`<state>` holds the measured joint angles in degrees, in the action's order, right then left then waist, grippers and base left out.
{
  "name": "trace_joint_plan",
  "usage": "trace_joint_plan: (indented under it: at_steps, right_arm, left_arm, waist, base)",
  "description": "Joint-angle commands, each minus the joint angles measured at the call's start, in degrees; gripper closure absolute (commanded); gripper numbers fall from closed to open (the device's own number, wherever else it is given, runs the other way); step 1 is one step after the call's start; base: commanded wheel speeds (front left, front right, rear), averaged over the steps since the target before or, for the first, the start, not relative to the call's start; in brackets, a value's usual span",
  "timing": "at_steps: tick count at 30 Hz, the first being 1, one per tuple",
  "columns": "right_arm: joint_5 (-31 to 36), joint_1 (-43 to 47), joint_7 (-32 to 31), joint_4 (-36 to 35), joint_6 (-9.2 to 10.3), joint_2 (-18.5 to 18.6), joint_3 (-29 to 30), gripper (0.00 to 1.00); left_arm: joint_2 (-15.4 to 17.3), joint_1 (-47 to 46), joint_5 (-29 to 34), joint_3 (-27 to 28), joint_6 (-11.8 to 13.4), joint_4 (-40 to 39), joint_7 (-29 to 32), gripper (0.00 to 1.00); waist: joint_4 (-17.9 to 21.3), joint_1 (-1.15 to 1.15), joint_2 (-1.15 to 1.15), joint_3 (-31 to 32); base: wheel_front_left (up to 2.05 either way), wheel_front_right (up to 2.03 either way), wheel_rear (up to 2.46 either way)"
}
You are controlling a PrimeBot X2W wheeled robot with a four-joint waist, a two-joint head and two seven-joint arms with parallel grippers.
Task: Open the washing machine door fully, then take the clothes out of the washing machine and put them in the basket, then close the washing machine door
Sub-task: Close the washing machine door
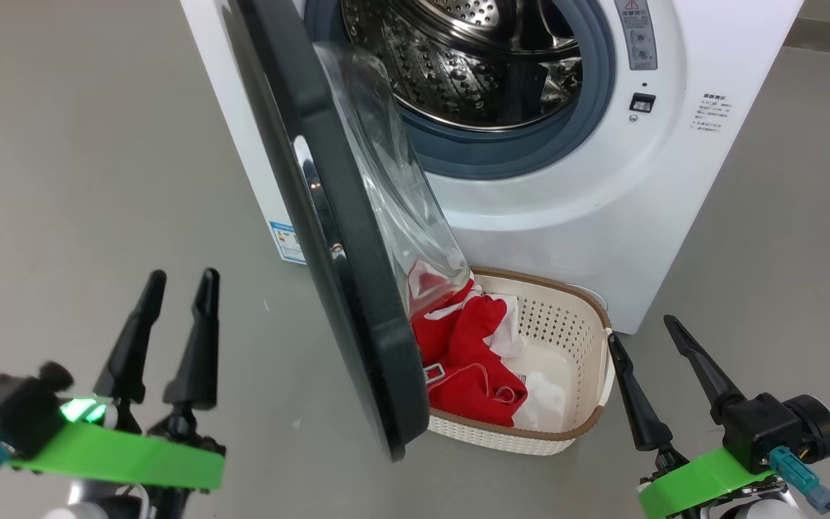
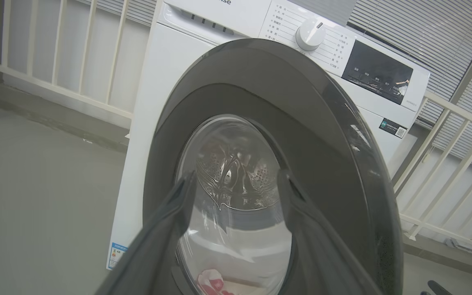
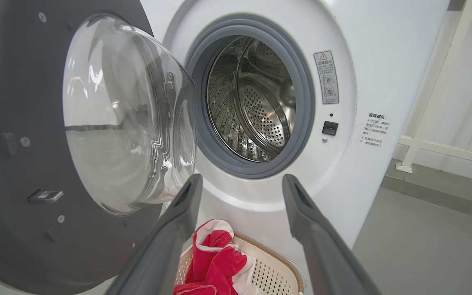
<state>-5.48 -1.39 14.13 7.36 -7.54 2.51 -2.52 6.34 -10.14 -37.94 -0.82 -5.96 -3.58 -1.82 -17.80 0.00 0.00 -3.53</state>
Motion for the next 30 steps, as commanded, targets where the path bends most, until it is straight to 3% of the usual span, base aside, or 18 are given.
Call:
trace_joint_plan:
  at_steps: [1,7,30]
  right_arm:
    - [-0.1,-1.7,0.5,-1.6,0.05,0.4,-1.4,0.0]
    - [-0.2,-1.9,0.6,-1.9,0.05,0.4,-1.1,0.0]
    - [-0.7,-2.1,0.8,-1.3,0.05,0.4,-0.6,0.0]
  left_arm:
    - [1.8,0.0,3.0,1.0,0.5,-2.1,-1.8,0.0]
    - [3.4,2.4,11.4,-2.5,1.4,-2.5,-5.6,0.0]
    - [2.1,7.4,15.3,-5.0,4.8,-1.6,-8.9,0.0]
  waist:
    - [0.2,0.0,0.0,-0.2]
    - [0.9,0.0,0.0,-0.9]
    - [1.4,0.0,0.0,-0.4]
  base:
    - [0.0,0.0,0.0]
    - [0.0,0.0,0.0]
    - [0.0,0.0,0.0]
